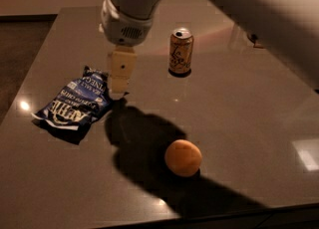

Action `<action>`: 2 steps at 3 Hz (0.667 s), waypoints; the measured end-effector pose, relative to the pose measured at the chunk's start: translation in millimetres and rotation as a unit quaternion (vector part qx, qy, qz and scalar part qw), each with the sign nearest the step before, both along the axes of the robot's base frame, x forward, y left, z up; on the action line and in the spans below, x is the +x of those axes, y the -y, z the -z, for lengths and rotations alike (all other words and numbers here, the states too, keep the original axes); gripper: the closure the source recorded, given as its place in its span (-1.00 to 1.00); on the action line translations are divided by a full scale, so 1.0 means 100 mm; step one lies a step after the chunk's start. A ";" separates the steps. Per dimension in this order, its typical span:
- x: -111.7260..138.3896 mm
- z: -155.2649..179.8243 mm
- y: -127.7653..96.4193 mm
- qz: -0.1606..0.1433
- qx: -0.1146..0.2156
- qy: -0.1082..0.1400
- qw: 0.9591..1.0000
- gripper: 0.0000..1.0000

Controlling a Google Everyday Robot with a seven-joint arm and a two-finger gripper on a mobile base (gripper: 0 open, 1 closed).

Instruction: Move blue chip bag near orange can

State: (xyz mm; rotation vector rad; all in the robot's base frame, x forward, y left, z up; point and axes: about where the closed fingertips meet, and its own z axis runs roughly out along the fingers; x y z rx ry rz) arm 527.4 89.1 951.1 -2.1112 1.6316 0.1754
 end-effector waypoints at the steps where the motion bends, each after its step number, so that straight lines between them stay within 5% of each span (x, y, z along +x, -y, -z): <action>1: 0.00 0.24 -0.35 -0.025 -0.024 -0.009 0.999 -1.00; 2: 0.03 0.47 -0.49 -0.035 -0.048 -0.016 0.998 -1.00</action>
Offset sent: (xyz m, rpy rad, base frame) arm 0.0091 0.0659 -0.0744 -0.1569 0.0520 0.0937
